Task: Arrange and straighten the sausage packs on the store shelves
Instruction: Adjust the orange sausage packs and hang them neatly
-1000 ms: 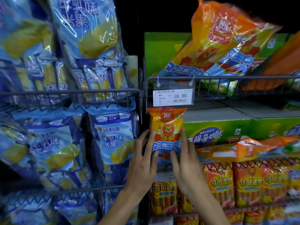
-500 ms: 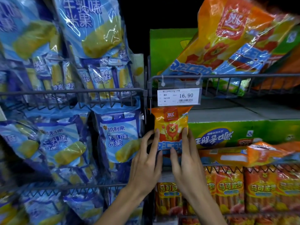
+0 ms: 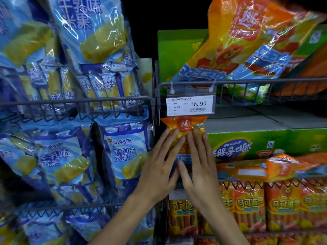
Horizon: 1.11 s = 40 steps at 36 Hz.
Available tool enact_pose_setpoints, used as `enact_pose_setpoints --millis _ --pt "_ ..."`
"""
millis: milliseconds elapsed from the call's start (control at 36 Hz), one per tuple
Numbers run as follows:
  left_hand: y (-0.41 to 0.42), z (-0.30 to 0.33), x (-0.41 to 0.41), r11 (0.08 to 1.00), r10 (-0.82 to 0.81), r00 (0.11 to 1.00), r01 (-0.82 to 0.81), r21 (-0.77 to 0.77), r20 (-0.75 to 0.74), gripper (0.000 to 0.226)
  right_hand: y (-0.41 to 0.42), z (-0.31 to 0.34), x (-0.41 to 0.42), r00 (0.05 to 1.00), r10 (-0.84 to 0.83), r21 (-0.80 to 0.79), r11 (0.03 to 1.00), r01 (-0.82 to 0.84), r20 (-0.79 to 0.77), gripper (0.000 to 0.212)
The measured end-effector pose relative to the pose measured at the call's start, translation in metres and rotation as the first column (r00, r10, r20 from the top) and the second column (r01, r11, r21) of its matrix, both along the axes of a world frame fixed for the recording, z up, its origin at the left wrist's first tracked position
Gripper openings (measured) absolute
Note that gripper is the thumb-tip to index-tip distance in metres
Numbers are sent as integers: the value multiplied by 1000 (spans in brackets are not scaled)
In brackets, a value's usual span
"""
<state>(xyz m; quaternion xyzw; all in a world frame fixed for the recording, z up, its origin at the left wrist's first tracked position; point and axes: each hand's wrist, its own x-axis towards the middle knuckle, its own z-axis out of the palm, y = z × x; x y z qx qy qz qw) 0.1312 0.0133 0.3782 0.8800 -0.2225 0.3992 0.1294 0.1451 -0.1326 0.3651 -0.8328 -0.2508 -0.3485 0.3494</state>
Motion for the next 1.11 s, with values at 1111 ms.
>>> enact_pose_setpoints --millis 1111 --pt "17 -61 -32 978 -64 970 14 -209 -233 81 -24 -38 -35 972 9 -68 997 -25 -236 82"
